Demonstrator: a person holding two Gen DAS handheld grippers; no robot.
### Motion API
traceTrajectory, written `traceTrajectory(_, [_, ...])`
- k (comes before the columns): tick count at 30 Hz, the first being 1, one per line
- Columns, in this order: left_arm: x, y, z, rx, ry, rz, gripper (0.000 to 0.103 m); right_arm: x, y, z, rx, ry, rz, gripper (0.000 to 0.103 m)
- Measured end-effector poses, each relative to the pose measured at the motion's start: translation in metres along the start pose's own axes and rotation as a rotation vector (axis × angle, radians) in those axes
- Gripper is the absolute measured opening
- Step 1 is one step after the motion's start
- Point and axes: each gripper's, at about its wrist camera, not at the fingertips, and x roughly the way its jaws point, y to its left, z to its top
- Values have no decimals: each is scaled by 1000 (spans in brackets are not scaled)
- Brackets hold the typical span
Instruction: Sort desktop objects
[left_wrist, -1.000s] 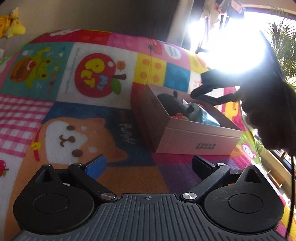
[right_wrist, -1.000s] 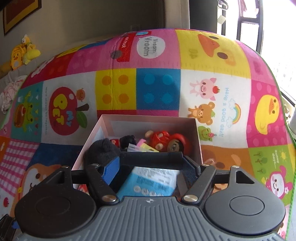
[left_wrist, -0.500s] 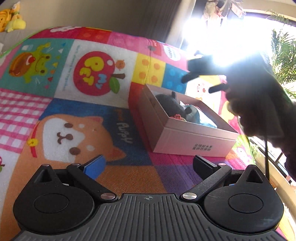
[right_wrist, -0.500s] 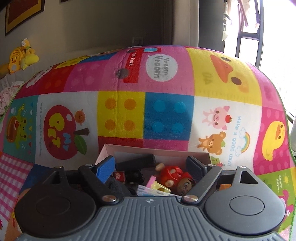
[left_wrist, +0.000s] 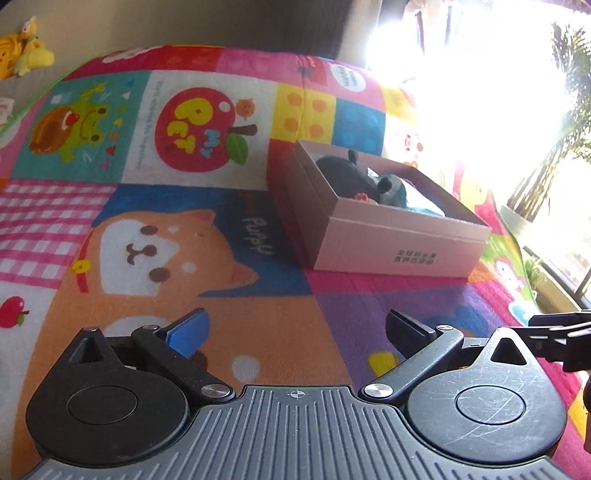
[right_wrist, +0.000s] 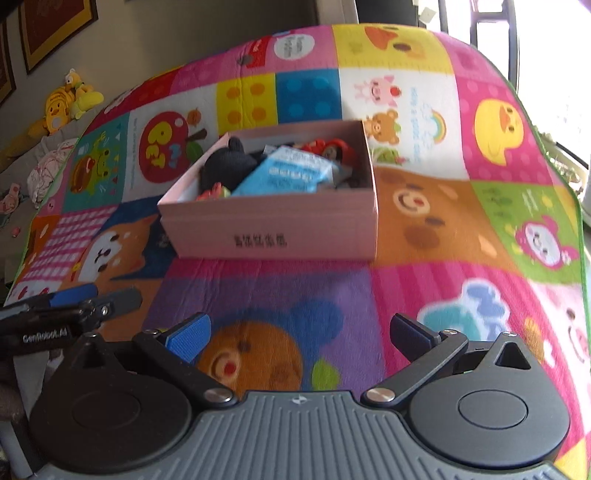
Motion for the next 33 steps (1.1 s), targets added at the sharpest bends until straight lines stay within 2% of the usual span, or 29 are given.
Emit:
traceTrajectory(2, [-4, -8, -7, 16, 20, 62, 103, -2, 4, -13, -19, 11, 0, 103])
traceTrajectory(4, [-6, -12, -9, 26, -1, 122, 103, 0, 11, -20, -66, -4, -38, 103])
traceTrajectory(8, [2, -15, -2, -22, 18, 127, 103, 20, 19, -19, -137, -12, -173, 103])
traceTrajectory(9, [4, -18, -1, -13, 11, 132, 103, 25, 19, -18, -148, -17, -179, 103])
traceTrajectory(11, [13, -27, 1, 41, 16, 160, 103, 30, 16, -12, -138, -8, -156, 103])
traceTrajectory(14, [28, -37, 1, 97, 67, 214, 103, 37, 7, -5, -113, -6, -115, 103])
traceTrajectory(19, [27, -33, 0, 79, 68, 205, 103, 38, 3, -11, -131, -69, -92, 103])
traceTrajectory(33, [27, -34, 0, 85, 70, 207, 103, 39, 3, -11, -135, -73, -95, 103])
